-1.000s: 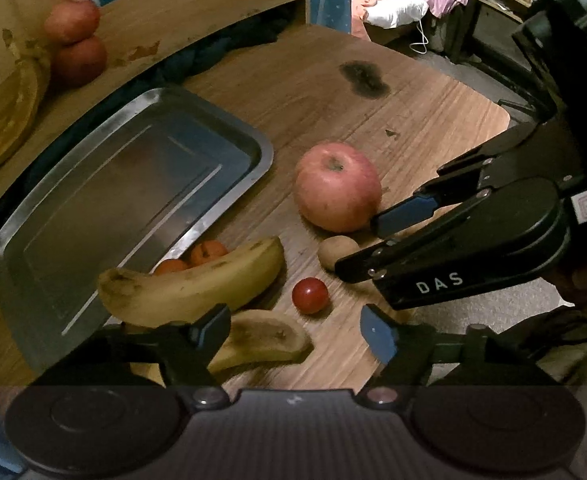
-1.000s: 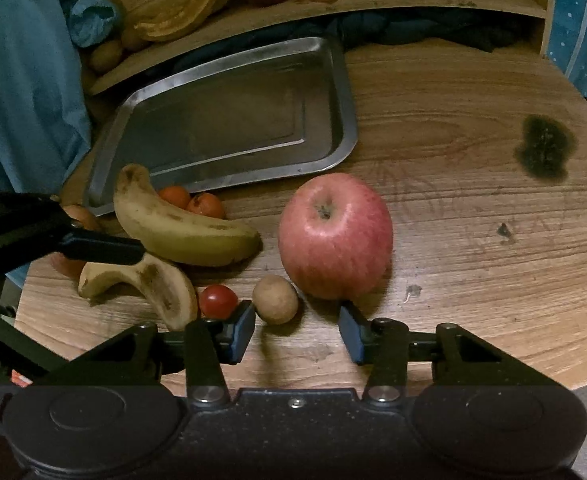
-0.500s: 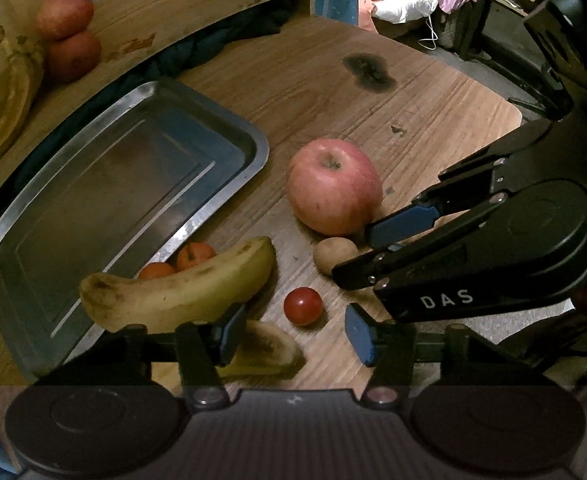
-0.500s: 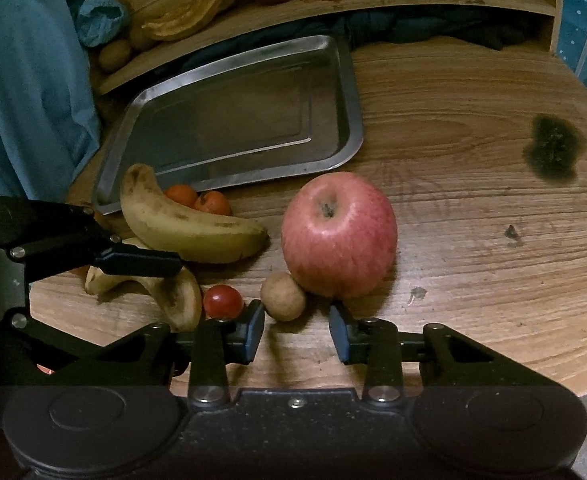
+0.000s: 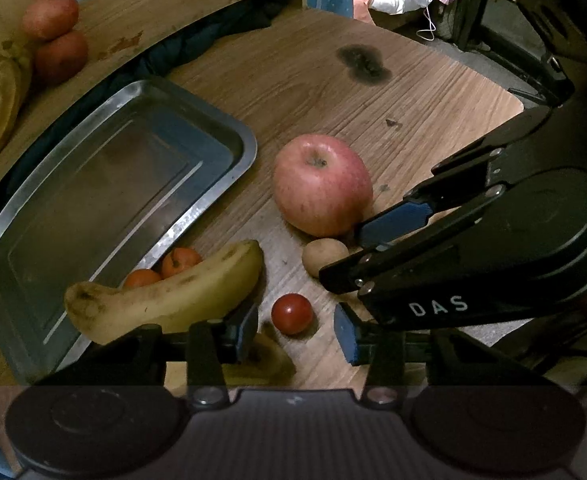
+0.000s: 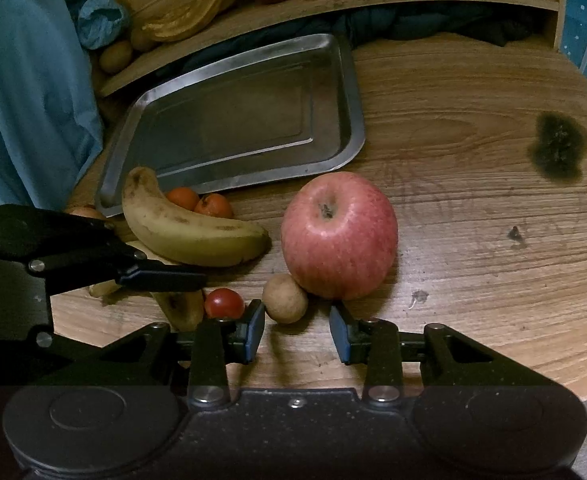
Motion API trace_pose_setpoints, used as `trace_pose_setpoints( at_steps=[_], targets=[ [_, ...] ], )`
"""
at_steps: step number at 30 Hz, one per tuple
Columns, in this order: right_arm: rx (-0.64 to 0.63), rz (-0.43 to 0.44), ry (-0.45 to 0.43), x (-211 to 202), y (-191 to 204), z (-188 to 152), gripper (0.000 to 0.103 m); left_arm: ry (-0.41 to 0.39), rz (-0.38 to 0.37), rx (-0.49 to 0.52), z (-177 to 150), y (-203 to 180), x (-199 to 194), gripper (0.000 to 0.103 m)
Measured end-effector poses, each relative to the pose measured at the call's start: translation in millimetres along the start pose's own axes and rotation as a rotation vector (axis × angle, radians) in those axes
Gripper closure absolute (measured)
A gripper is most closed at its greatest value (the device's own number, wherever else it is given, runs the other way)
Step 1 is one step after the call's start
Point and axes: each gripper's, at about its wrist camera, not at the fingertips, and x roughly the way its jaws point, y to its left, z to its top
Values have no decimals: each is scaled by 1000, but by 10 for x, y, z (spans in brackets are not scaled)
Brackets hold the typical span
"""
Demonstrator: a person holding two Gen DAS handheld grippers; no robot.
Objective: Organize fruits
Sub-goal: 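Close the left gripper on the cherry tomato while the right gripper closes on the brown fruit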
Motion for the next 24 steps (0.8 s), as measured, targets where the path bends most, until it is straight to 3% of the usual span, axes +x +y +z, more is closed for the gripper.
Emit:
trace_pose_setpoints(
  at_steps=[10, 14, 24],
  targets=[
    [15, 29, -2, 21, -30, 26, 67, 25, 6, -4, 29, 4, 80, 76],
    [10, 44, 0, 44, -23, 43, 76, 29, 7, -17, 37, 8, 96, 78],
    [6, 61, 11, -83, -116, 60, 76, 19, 2, -51, 58, 37, 50, 78]
  ],
)
